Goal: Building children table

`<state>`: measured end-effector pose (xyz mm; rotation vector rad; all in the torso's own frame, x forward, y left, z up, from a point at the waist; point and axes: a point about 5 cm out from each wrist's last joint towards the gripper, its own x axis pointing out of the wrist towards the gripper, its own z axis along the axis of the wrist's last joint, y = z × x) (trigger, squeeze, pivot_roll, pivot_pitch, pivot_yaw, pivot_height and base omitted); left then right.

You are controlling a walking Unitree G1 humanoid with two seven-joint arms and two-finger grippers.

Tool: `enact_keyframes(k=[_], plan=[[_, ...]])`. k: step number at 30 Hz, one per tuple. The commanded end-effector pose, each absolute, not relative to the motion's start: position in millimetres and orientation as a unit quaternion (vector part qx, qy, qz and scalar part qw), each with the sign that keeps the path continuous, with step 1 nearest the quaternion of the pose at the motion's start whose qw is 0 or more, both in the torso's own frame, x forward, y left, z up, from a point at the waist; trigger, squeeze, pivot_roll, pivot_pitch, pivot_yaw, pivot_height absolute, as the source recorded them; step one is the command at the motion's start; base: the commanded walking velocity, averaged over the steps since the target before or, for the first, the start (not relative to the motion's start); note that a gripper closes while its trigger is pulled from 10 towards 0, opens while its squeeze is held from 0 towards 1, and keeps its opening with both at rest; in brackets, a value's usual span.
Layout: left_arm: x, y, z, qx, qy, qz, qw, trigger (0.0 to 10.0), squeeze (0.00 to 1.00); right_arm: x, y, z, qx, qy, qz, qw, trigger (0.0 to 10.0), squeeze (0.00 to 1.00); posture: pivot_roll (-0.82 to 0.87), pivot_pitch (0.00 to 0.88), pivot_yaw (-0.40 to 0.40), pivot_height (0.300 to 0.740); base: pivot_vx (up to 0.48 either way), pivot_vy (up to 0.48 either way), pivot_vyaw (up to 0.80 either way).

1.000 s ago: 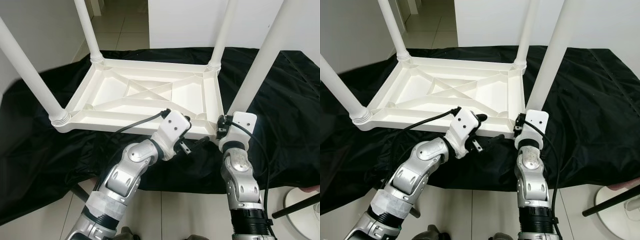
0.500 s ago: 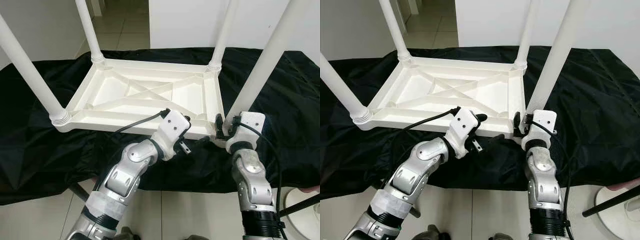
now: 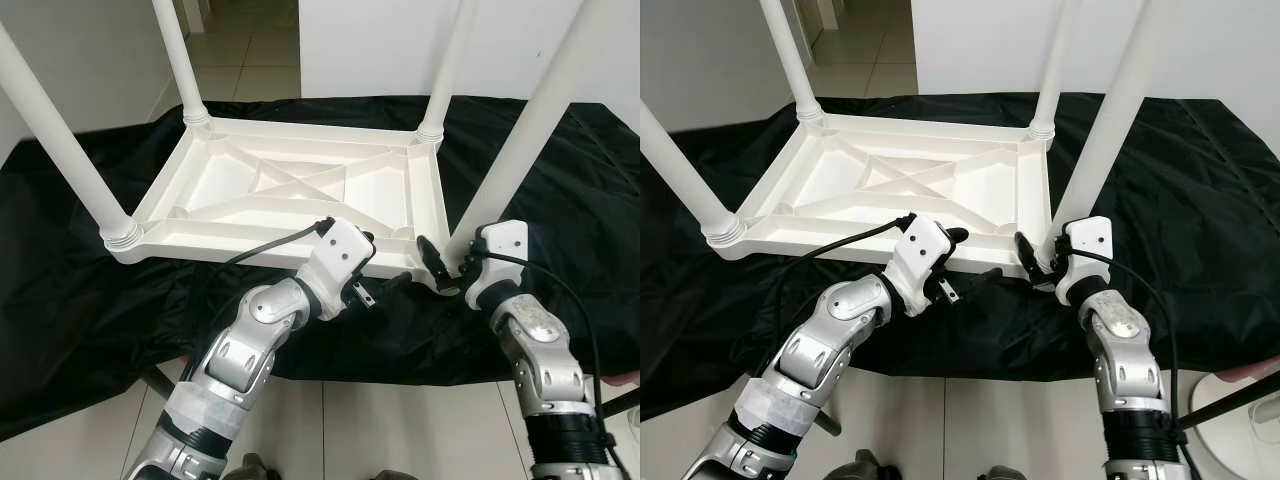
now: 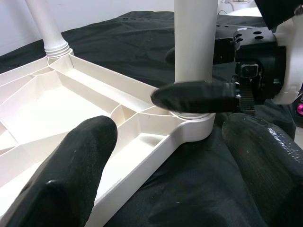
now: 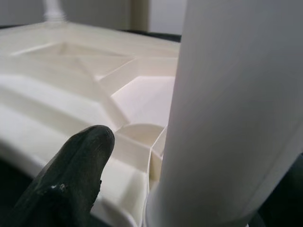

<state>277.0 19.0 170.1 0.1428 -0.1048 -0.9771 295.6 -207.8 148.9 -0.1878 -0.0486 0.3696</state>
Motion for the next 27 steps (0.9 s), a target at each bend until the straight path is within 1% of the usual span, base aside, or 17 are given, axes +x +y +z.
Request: enact_keyframes(k=[1,3,4,6,7,8,11,20,21,23,24,25,26,27], plan=[[276,20,170,0.073,-0.05,-0.471,0.878,10.0,0.0,298,-207,148,-0.097,-0.02,0.214,0.972,10.0,0.0,-0.06,0.0,0.048,0.74,0.0,0.0,0.0],[276,20,170,0.07,-0.048,-0.471,0.878,10.0,0.0,305,-214,146,-0.128,-0.007,0.24,0.962,10.0,0.0,-0.06,0.0,0.048,0.74,0.0,0.0,0.0],[276,20,170,0.071,-0.048,-0.471,0.878,10.0,0.0,307,-216,145,-0.125,-0.001,0.244,0.962,6.6,0.0,-0.06,0.0,0.046,0.74,0.0,0.0,0.0],[276,20,170,0.071,-0.048,-0.471,0.878,10.0,0.0,307,-216,145,-0.125,-0.001,0.244,0.962,6.6,0.0,-0.06,0.0,0.046,0.74,0.0,0.0,0.0],[275,20,170,0.071,-0.048,-0.471,0.878,10.0,0.0,310,-218,144,-0.13,0.002,0.252,0.959,4.4,0.0,-0.05,0.0,0.046,0.74,0.0,0.0,0.0],[275,20,171,0.07,-0.048,-0.471,0.878,10.0,0.0,312,-219,143,-0.138,0.008,0.259,0.956,0.0,0.0,-0.06,0.0,0.048,0.74,0.0,0.0,0.0],[276,20,172,0.07,-0.049,-0.471,0.878,10.0,0.0,316,-223,140,-0.157,0.019,0.268,0.95,0.0,0.0,-0.06,0.0,0.05,0.74,0.0,0.0,0.0],[276,18,173,0.071,-0.052,-0.475,0.876,10.0,0.0,310,-223,135,-0.143,0.023,0.282,0.948,0.0,0.0,-0.06,0.0,0.057,0.74,0.0,0.0,0.0],[276,18,173,0.072,-0.052,-0.475,0.876,10.0,0.0,309,-222,134,-0.135,0.02,0.28,0.95,3.4,0.0,-0.06,0.0,0.057,0.74,0.0,0.0,0.0],[276,18,173,0.072,-0.052,-0.475,0.876,10.0,0.0,309,-222,134,-0.135,0.02,0.28,0.95,3.4,0.0,-0.06,0.0,0.057,0.74,0.0,0.0,0.0],[277,18,173,0.071,-0.053,-0.474,0.876,10.0,0.0,307,-220,134,-0.119,0.015,0.278,0.953,10.0,0.0,-0.06,0.0,0.054,0.74,0.0,0.0,0.0],[277,18,173,0.071,-0.053,-0.474,0.876,10.0,0.0,307,-220,134,-0.119,0.015,0.278,0.953,10.0,0.0,-0.06,0.0,0.054,0.74,0.0,0.0,0.0],[277,18,174,0.071,-0.053,-0.474,0.876,10.0,0.0,306,-215,135,-0.091,0.001,0.265,0.96,10.0,0.0,-0.06,0.0,0.053,0.74,0.0,0.0,0.0],[277,18,174,0.071,-0.053,-0.474,0.876,10.0,0.0,306,-215,135,-0.091,0.001,0.265,0.96,10.0,0.0,-0.06,0.0,0.053,0.74,0.0,0.0,0.0]])
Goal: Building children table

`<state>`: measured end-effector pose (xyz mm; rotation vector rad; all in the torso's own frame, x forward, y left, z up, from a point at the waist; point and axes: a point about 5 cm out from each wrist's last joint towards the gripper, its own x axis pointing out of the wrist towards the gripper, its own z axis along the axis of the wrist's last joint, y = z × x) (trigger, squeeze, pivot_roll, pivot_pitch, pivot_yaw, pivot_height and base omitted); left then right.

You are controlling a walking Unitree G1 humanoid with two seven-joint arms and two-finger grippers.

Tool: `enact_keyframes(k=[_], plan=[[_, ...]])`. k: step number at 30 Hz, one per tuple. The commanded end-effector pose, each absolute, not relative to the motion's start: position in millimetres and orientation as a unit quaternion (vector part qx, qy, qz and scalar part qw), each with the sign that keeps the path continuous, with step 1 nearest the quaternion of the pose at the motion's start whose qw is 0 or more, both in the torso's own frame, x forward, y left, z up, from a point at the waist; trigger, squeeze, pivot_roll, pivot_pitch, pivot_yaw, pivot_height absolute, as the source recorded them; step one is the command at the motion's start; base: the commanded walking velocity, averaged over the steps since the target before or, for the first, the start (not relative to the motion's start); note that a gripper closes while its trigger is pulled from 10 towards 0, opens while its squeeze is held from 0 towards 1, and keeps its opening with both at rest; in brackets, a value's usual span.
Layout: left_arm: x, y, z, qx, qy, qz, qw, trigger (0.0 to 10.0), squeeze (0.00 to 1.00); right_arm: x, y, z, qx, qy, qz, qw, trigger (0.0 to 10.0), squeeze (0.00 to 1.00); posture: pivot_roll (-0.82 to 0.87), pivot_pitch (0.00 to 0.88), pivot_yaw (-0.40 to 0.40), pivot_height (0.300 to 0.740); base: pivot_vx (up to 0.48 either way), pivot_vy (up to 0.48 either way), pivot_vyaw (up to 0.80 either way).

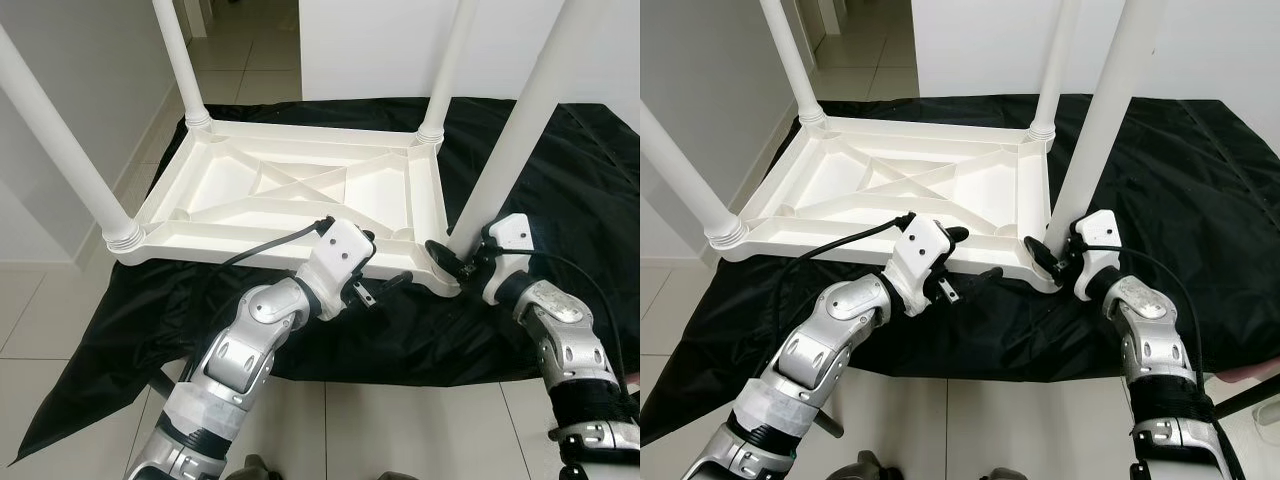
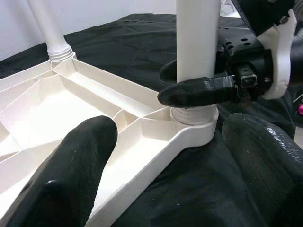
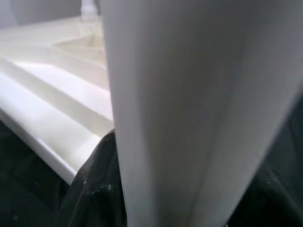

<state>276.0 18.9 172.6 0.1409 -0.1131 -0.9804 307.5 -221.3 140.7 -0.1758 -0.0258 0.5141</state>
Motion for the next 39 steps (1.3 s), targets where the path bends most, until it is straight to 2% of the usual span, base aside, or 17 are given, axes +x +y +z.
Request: enact_keyframes(k=[1,4,6,13,20,25,30,36,37,39], plan=[[277,18,174,0.07,-0.054,-0.474,0.876,10.0,0.0,306,-213,136,-0.079,-0.004,0.256,0.963,10.0,0.0,-0.06,0.0,0.053,0.74,0.0,0.0,0.0],[277,18,174,0.07,-0.054,-0.473,0.876,10.0,0.0,307,-212,136,-0.072,-0.006,0.233,0.97,10.0,0.0,-0.06,0.0,0.052,0.74,0.0,0.0,0.0],[277,18,174,0.069,-0.054,-0.472,0.877,10.0,0.0,309,-207,136,-0.061,-0.006,0.176,0.982,10.0,0.0,-0.07,0.0,0.051,0.74,0.0,0.0,0.0],[278,18,174,0.069,-0.055,-0.471,0.878,10.0,0.0,307,-195,136,-0.048,-0.01,0.143,0.989,10.0,0.0,-0.07,0.0,0.052,0.74,0.0,0.0,0.0],[277,16,174,0.066,-0.057,-0.47,0.878,10.0,0.0,301,-166,126,0.003,0.009,-0.009,1.0,10.0,0.0,-0.06,0.0,0.036,0.74,0.0,0.0,0.0],[278,17,174,0.066,-0.053,-0.466,0.881,10.0,0.0,300,-161,127,0.015,0.002,-0.094,0.995,10.0,0.0,-0.05,0.0,0.035,0.74,0.0,0.0,0.0],[279,18,174,0.071,-0.055,-0.461,0.883,10.0,0.0,300,-155,132,0.018,-0.006,-0.109,0.994,10.0,0.0,-0.05,0.0,0.039,0.74,0.0,0.0,0.0],[279,18,174,0.076,-0.058,-0.46,0.883,10.0,0.0,297,-153,136,0.015,-0.018,-0.086,0.996,10.0,0.0,-0.06,0.0,0.035,0.74,0.0,0.0,0.0],[279,18,174,0.076,-0.057,-0.458,0.884,10.0,0.0,296,-154,138,0.018,-0.024,-0.079,0.996,10.0,1.0,-0.06,0.0,0.034,0.74,0.0,0.0,0.0],[279,19,174,0.074,-0.057,-0.456,0.885,10.0,0.0,295,-154,143,0.016,-0.038,-0.066,0.997,10.0,1.0,-0.06,0.0,0.032,0.74,0.0,0.0,0.0]])
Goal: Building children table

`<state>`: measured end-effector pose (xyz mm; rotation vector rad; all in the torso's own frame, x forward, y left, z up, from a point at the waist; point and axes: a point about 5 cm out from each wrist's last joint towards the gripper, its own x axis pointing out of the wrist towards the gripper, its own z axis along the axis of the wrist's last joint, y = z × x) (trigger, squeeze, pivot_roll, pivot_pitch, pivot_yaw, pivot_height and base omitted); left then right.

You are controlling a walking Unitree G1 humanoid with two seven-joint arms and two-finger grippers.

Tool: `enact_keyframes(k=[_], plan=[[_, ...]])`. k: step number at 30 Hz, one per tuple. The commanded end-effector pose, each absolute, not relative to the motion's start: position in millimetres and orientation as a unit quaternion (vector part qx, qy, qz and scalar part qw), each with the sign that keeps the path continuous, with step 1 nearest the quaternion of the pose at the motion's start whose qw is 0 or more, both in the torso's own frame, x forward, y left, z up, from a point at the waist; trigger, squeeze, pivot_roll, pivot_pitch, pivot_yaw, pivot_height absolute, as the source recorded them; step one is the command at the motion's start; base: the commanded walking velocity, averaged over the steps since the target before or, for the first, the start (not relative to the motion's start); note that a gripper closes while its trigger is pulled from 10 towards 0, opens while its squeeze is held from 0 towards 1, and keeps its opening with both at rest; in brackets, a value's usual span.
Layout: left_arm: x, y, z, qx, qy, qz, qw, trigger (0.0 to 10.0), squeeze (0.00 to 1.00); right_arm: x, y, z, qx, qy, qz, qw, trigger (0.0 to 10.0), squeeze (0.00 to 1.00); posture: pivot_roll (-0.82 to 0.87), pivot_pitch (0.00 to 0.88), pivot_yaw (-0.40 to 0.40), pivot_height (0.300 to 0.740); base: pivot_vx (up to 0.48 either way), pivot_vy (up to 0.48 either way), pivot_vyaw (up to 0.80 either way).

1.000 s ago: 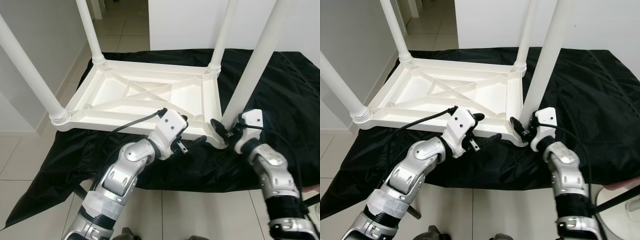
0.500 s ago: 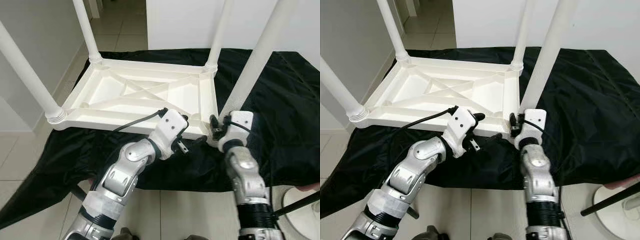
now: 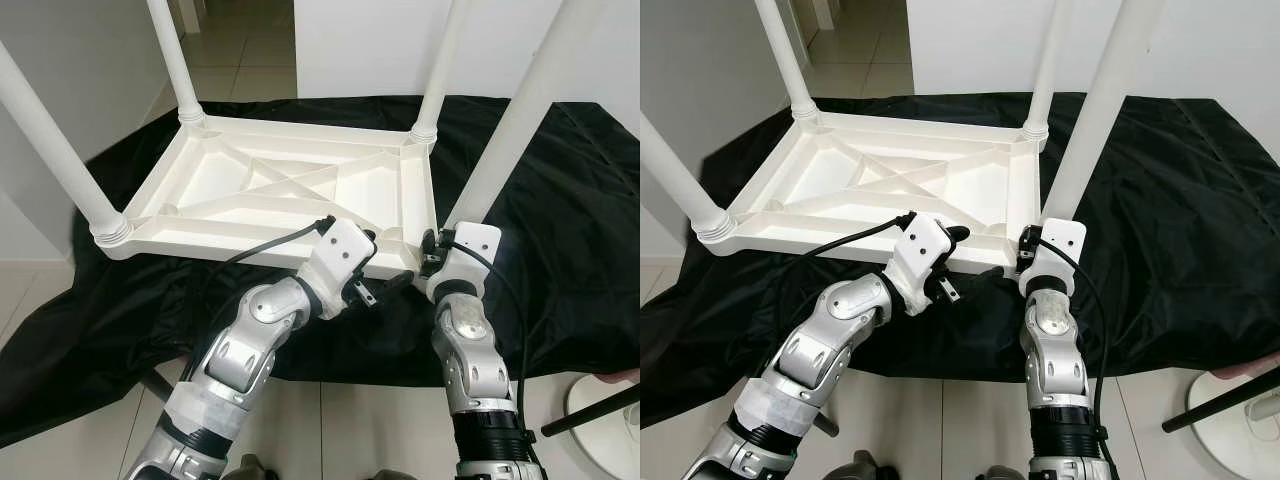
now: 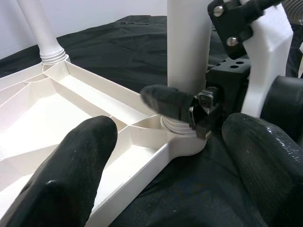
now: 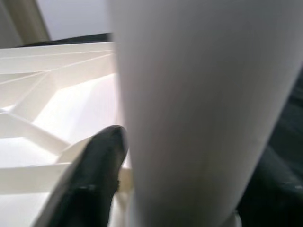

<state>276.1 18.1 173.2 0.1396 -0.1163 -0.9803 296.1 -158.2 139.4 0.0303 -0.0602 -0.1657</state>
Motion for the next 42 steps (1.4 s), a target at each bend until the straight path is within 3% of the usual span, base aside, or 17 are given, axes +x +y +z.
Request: enact_keyframes(k=[1,10,11,14,15,17,23,27,28,29,30,35,37,39,40,41,42], plan=[[279,19,174,0.074,-0.057,-0.456,0.885,10.0,0.0,295,-154,143,0.016,-0.038,-0.066,0.997,10.0,1.0,-0.06,0.0,0.032,0.74,0.0,0.0,0.0],[281,19,175,0.079,-0.059,-0.453,0.886,10.0,0.0,293,-159,147,-0.008,-0.049,0.002,0.999,10.0,1.0,-0.07,0.0,0.033,0.74,0.0,0.0,0.0],[282,19,175,0.08,-0.06,-0.452,0.886,10.0,0.0,293,-162,147,-0.01,-0.045,0.028,0.999,10.0,0.65,-0.07,0.0,0.036,0.74,0.0,0.0,0.0],[282,19,175,0.08,-0.06,-0.452,0.886,10.0,0.0,293,-163,147,-0.009,-0.044,0.038,0.998,10.0,0.65,-0.07,0.0,0.036,0.74,0.0,0.0,0.0],[282,19,175,0.081,-0.06,-0.452,0.886,10.0,0.0,293,-165,148,-0.012,-0.046,0.068,0.997,10.0,0.0,-0.07,0.0,0.04,0.74,0.0,0.0,0.0],[282,19,175,0.081,-0.06,-0.452,0.886,10.0,0.0,293,-165,148,-0.012,-0.046,0.068,0.997,10.0,0.0,-0.07,0.0,0.04,0.74,0.0,0.0,0.0],[283,21,177,0.084,-0.06,-0.453,0.886,10.0,0.0,294,-170,152,-0.077,-0.052,0.235,0.968,10.0,0.0,-0.06,0.0,0.053,0.74,0.0,0.0,0.0],[283,21,177,0.084,-0.06,-0.453,0.886,10.0,0.0,295,-172,152,-0.086,-0.05,0.25,0.963,10.0,0.0,-0.06,0.0,0.053,0.74,0.0,0.0,0.0],[283,21,177,0.084,-0.06,-0.453,0.886,10.0,0.0,296,-174,153,-0.093,-0.047,0.263,0.959,9.5,0.0,-0.06,0.0,0.053,0.74,0.0,0.0,0.0],[283,22,178,0.085,-0.061,-0.452,0.886,10.0,0.0,300,-179,152,-0.104,-0.042,0.268,0.957,5.5,0.0,-0.05,0.0,0.055,0.74,0.0,0.0,0.0],[283,22,178,0.085,-0.061,-0.452,0.886,10.0,0.0,303,-185,151,-0.109,-0.037,0.271,0.956,4.9,0.0,-0.05,0.0,0.055,0.74,0.0,0.0,0.0],[284,22,178,0.085,-0.061,-0.451,0.886,10.0,0.0,306,-191,151,-0.114,-0.033,0.273,0.955,4.9,0.0,-0.05,0.0,0.055,0.74,0.0,0.0,0.0],[284,24,179,0.085,-0.06,-0.449,0.887,10.0,0.0,311,-202,149,-0.121,-0.02,0.283,0.951,2.9,0.0,-0.04,0.0,0.057,0.74,0.0,0.0,0.0],[284,24,179,0.085,-0.06,-0.449,0.887,10.0,0.0,311,-202,149,-0.121,-0.02,0.283,0.951,2.9,0.0,-0.04,0.0,0.057,0.74,0.0,0.0,0.0],[283,25,178,0.084,-0.059,-0.449,0.888,10.0,0.0,314,-208,149,-0.122,-0.015,0.285,0.951,0.9,0.0,-0.05,0.0,0.061,0.74,0.0,0.0,0.0],[282,25,178,0.086,-0.058,-0.45,0.887,10.0,0.0,317,-212,149,-0.122,-0.012,0.291,0.949,0.0,0.0,-0.04,0.0,0.059,0.74,0.0,0.0,0.0],[282,25,178,0.086,-0.058,-0.45,0.887,10.0,0.0,317,-212,149,-0.122,-0.012,0.291,0.949,0.0,0.0,-0.04,0.0,0.059,0.74,0.0,0.0,0.0]])
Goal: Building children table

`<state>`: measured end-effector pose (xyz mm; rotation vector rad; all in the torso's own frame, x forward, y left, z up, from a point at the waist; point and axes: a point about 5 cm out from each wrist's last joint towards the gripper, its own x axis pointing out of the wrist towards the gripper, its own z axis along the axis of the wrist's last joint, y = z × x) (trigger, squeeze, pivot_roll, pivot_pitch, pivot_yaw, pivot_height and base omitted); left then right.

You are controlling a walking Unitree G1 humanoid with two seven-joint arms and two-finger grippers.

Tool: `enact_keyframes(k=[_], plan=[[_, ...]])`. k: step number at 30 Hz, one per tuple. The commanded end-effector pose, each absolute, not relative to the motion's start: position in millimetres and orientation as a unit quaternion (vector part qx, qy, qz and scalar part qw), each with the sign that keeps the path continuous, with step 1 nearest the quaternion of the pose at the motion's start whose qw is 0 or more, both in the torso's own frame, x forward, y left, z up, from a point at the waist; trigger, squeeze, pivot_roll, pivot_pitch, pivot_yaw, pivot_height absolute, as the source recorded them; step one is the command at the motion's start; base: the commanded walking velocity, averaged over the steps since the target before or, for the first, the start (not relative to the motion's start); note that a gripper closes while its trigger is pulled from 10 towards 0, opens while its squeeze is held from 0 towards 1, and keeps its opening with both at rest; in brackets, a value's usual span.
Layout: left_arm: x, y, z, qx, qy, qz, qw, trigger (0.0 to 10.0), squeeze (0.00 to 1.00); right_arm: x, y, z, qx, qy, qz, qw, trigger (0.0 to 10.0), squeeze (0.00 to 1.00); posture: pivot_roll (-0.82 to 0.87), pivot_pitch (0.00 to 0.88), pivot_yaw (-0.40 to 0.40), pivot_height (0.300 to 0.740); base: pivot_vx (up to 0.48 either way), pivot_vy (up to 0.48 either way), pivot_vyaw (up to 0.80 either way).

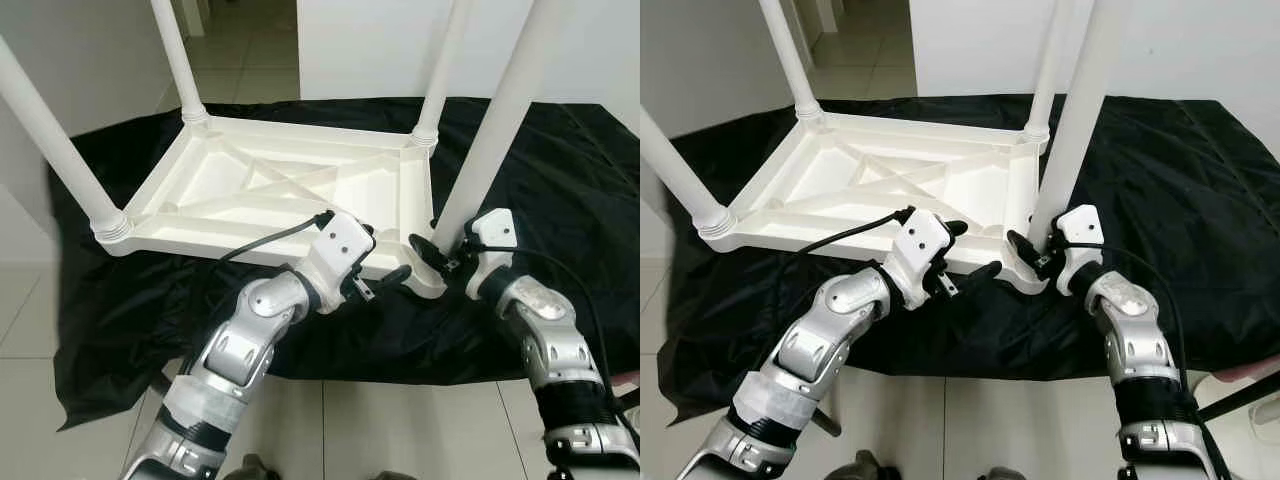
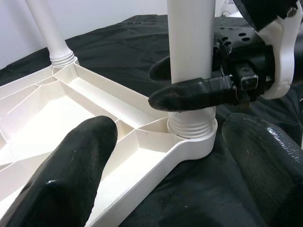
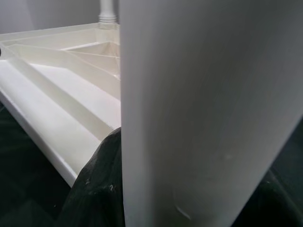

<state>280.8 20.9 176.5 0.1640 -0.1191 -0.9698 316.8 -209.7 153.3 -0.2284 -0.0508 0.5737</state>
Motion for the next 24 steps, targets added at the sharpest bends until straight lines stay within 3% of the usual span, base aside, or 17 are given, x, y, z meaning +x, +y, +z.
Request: enact_keyframes(k=[1,7,8,16,24], plan=[[282,25,178,0.086,-0.057,-0.451,0.887,10.0,0.0,318,-214,148,-0.12,-0.012,0.296,0.948,0.0,0.0,-0.04,0.0,0.059,0.74,0.0,0.0,0.0],[282,25,178,0.085,-0.058,-0.45,0.887,10.0,0.0,318,-212,147,-0.104,-0.012,0.298,0.949,0.0,0.0,-0.04,0.0,0.051,0.74,0.0,0.0,0.0],[282,25,179,0.083,-0.058,-0.449,0.888,10.0,0.0,318,-211,145,-0.094,-0.011,0.293,0.952,10.0,0.0,-0.04,0.0,0.05,0.74,0.0,0.0,0.0],[278,22,177,0.079,-0.055,-0.454,0.886,10.0,0.0,316,-204,144,-0.085,-0.024,0.246,0.965,10.0,0.0,-0.04,0.0,0.051,0.74,0.0,0.0,0.0],[278,21,176,0.08,-0.054,-0.455,0.885,10.0,0.0,310,-187,142,-0.063,-0.05,0.133,0.988,10.0,0.0,-0.04,0.0,0.05,0.74,0.0,0.0,0.0]])
